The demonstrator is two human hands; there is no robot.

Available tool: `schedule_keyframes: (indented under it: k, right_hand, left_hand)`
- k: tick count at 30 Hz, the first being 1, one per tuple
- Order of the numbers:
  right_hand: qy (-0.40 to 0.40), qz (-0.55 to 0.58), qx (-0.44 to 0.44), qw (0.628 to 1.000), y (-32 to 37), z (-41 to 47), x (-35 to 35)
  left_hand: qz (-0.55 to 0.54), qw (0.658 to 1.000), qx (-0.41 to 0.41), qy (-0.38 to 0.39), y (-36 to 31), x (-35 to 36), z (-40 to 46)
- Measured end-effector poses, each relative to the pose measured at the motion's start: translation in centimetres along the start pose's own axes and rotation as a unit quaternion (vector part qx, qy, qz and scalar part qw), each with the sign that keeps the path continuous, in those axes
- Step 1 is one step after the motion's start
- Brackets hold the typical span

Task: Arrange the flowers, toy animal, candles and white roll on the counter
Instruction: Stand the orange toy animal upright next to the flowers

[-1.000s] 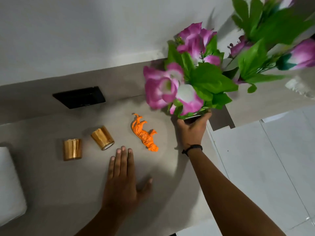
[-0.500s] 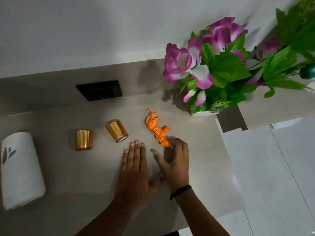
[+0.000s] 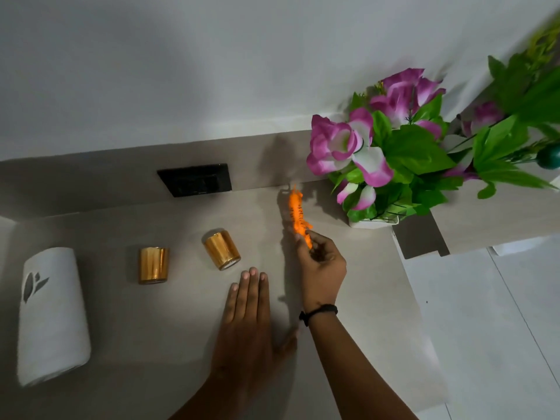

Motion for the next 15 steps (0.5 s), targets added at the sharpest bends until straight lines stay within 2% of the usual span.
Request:
schedule_keyframes:
  k: [3, 10, 13, 15]
  right_hand:
    - [-0.012, 0.033, 0.051, 0.998, -0.5, 1.0, 0.5]
    - [0.003, 0.030, 0.062, 0.998, -0.3, 1.8, 0.4]
    - [-0.035, 0.000, 0.060, 0.998, 0.1, 0.4, -1.1]
    - [-0.062, -0.025, 0.049, 0.997, 0.4, -1.7, -2.1]
  left_hand:
    - [0.003, 1.000, -0.003, 0.005, 0.0, -0.2, 0.0]
    - [-0.008, 1.000, -0.002, -0.026, -0.1, -0.1, -0.2]
    - [-0.028, 0.999, 0.001, -0.033, 0.1, -0.5, -0.3]
    - [-0.091, 0.995, 0.000, -0.049, 0.3, -1.0, -1.0]
Point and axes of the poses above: each hand's wrist, its own z-axis towards the middle knuckle, its own x-axis out of the palm, y = z × x, the point moved 8 cm from there along z, towards the middle knuckle, and after that the axes turned 2 degrees about z, right-handed, at the moved point
